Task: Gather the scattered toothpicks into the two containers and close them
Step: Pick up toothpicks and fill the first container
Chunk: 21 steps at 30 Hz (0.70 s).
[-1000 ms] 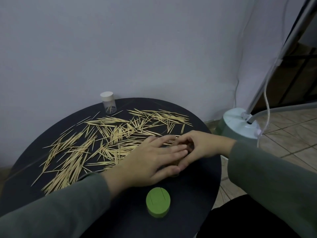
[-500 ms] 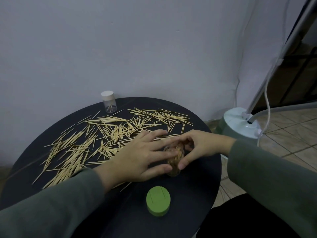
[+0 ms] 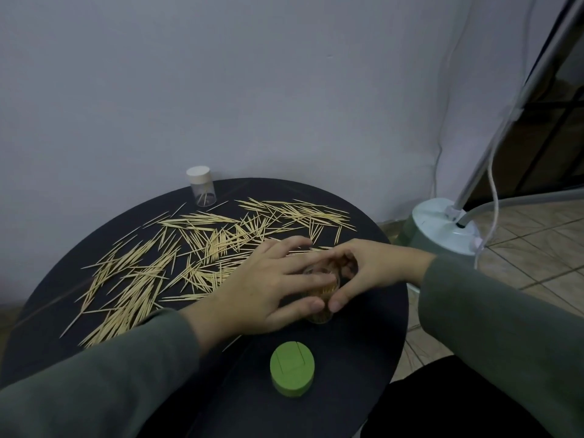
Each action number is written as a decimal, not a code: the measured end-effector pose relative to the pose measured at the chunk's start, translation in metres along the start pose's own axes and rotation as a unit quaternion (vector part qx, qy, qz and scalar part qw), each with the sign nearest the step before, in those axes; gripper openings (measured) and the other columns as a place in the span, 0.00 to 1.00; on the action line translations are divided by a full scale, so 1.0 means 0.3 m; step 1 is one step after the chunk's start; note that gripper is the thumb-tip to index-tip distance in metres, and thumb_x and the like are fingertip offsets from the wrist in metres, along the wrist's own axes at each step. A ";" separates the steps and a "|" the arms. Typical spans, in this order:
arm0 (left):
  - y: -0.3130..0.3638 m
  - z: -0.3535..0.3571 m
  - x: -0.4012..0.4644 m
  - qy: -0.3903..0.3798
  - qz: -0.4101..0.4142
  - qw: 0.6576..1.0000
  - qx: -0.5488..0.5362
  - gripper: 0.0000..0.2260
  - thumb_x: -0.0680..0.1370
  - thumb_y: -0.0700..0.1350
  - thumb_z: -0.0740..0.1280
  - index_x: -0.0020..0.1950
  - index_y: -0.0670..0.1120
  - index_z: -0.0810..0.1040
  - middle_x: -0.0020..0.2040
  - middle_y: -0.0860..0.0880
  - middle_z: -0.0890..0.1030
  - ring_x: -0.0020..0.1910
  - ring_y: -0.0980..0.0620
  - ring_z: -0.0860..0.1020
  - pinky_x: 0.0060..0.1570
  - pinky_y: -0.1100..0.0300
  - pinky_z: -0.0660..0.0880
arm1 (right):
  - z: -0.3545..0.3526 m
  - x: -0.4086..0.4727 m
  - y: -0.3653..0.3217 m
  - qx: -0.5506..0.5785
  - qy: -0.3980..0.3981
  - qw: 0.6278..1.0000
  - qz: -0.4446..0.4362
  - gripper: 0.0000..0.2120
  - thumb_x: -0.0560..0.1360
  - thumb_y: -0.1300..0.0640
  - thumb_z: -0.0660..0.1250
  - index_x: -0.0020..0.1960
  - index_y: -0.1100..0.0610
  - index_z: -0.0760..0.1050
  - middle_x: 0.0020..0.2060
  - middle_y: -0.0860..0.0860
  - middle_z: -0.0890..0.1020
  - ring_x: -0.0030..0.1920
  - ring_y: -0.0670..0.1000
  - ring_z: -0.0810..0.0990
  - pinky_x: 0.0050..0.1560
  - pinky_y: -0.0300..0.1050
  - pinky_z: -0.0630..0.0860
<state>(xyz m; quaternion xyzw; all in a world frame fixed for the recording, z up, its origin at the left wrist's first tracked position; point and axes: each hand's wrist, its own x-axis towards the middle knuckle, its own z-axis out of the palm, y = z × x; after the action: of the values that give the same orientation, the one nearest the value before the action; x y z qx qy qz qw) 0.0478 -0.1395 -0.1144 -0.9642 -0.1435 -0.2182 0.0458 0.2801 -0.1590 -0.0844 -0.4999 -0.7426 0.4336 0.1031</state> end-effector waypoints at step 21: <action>-0.156 0.138 0.089 -0.169 -0.353 0.920 0.035 0.30 0.78 0.64 0.58 0.77 0.54 0.58 0.75 0.53 0.63 0.72 0.49 0.60 0.70 0.48 0.62 | -0.002 0.132 0.060 -0.326 0.207 0.909 0.157 0.27 0.73 0.38 0.68 0.70 0.44 0.70 0.66 0.47 0.72 0.67 0.51 0.70 0.66 0.54 0.65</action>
<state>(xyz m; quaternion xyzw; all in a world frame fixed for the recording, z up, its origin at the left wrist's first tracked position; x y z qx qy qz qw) 0.0739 -0.0818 -0.1389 -0.8714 -0.4874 -0.0493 -0.0253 0.2731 -0.1235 -0.1085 -0.6944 -0.7164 0.0648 0.0167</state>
